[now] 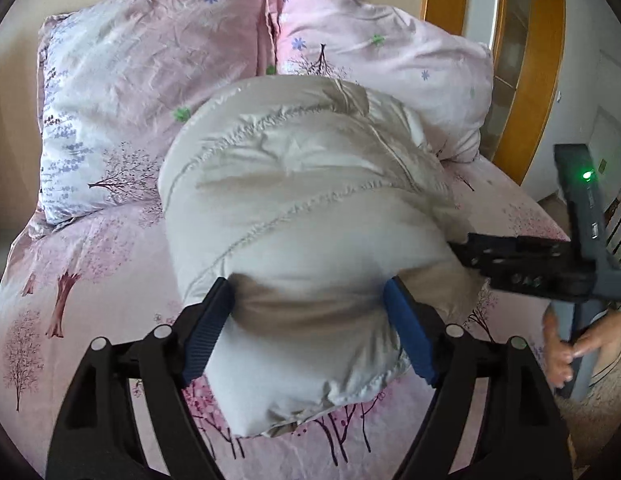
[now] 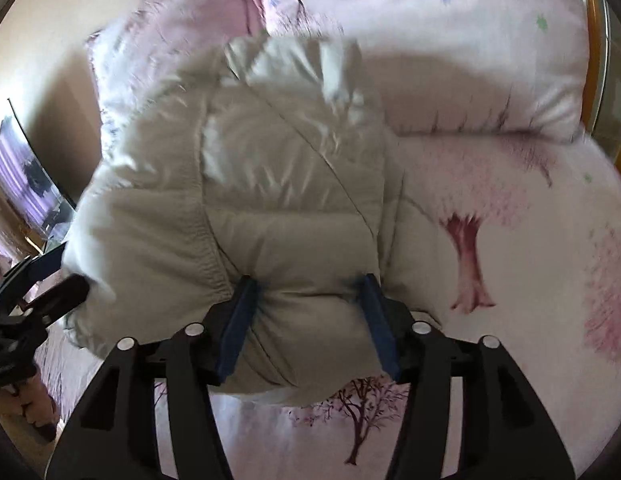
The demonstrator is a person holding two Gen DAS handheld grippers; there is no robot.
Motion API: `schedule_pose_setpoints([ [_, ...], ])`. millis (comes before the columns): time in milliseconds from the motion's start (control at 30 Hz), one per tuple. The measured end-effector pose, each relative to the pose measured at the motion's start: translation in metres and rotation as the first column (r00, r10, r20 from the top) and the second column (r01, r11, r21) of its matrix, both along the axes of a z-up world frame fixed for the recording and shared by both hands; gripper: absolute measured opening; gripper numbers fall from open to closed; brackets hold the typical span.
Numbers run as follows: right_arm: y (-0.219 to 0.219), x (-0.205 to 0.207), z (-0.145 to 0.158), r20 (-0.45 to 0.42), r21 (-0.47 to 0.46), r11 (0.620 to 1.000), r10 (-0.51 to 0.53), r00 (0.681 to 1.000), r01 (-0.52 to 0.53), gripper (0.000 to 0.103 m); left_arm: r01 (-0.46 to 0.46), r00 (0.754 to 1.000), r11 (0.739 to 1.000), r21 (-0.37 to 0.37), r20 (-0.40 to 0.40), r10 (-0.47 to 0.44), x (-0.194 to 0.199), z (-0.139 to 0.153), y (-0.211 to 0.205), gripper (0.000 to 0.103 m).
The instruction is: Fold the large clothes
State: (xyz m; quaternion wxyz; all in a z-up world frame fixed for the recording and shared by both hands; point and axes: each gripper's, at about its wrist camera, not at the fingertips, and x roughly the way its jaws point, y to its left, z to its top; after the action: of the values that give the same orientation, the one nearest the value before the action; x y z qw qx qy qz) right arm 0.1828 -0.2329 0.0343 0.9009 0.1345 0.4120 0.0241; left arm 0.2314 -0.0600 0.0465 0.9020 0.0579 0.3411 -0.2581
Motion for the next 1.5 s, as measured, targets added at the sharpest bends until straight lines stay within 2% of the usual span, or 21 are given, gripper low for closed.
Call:
schedule_pose_setpoints([
  [100,-0.005,-0.005,0.002,0.004,0.028,0.999,-0.020,1.000,0.020,0.059,-0.022,0.999,0.999,0.030,0.034,0.021,-0.002,-0.005,-0.007,0.082],
  [200,-0.005,-0.027,0.022,0.044,0.022,0.999,-0.031,0.999,0.030,0.059,-0.045,0.998,0.999,0.003,0.041,0.044,-0.010,0.002,0.004,0.079],
  [267,-0.005,-0.043,0.032,0.078,0.012,0.999,-0.032,0.996,0.031,0.068,-0.055,0.998,0.998,-0.023,0.028,0.056,-0.019,0.006,0.017,0.079],
  [300,-0.003,-0.055,0.038,0.100,-0.003,0.999,-0.038,0.994,0.039,0.079,-0.067,0.997,0.997,-0.029,0.021,0.068,-0.023,0.007,0.024,0.081],
  [333,-0.002,-0.064,0.041,0.121,-0.020,0.999,-0.042,0.992,0.045,0.086,-0.085,0.996,0.996,-0.032,0.014,0.086,-0.028,0.006,0.032,0.082],
  [400,0.005,-0.080,0.045,0.152,-0.068,0.996,-0.050,0.987,0.060,0.090,-0.123,0.992,0.992,-0.032,0.005,0.123,-0.038,0.003,0.046,0.085],
  [433,0.008,-0.084,0.045,0.156,-0.085,0.994,-0.050,0.986,0.064,0.095,-0.137,0.991,0.990,-0.029,-0.003,0.137,-0.043,0.000,0.051,0.087],
  [500,0.016,-0.095,0.041,0.159,-0.121,0.990,-0.046,0.986,0.066,0.097,-0.163,0.986,0.986,-0.020,-0.022,0.163,-0.050,-0.006,0.059,0.090],
  [567,0.024,-0.100,0.035,0.152,-0.151,0.986,-0.046,0.987,0.069,0.102,-0.194,0.980,0.981,0.015,-0.030,0.195,-0.059,-0.013,0.063,0.093],
  [700,0.041,-0.108,0.026,0.136,-0.203,0.977,-0.037,0.990,0.064,0.102,-0.224,0.974,0.970,0.090,-0.024,0.227,-0.072,-0.028,0.061,0.098],
  [1000,0.054,-0.120,-0.006,0.023,-0.194,0.980,-0.047,0.999,0.051,0.102,-0.231,0.964,0.959,0.162,-0.095,0.248,-0.081,-0.054,0.050,0.101],
  [1300,0.064,-0.120,-0.029,-0.092,-0.214,0.976,-0.068,0.993,0.047,0.102,-0.217,0.951,0.956,0.196,-0.180,0.252,-0.090,-0.071,0.044,0.101],
  [1500,0.068,-0.116,-0.039,-0.127,-0.228,0.973,-0.076,0.989,0.046,0.102,-0.214,0.943,0.955,0.204,-0.212,0.257,-0.087,-0.080,0.042,0.101],
])
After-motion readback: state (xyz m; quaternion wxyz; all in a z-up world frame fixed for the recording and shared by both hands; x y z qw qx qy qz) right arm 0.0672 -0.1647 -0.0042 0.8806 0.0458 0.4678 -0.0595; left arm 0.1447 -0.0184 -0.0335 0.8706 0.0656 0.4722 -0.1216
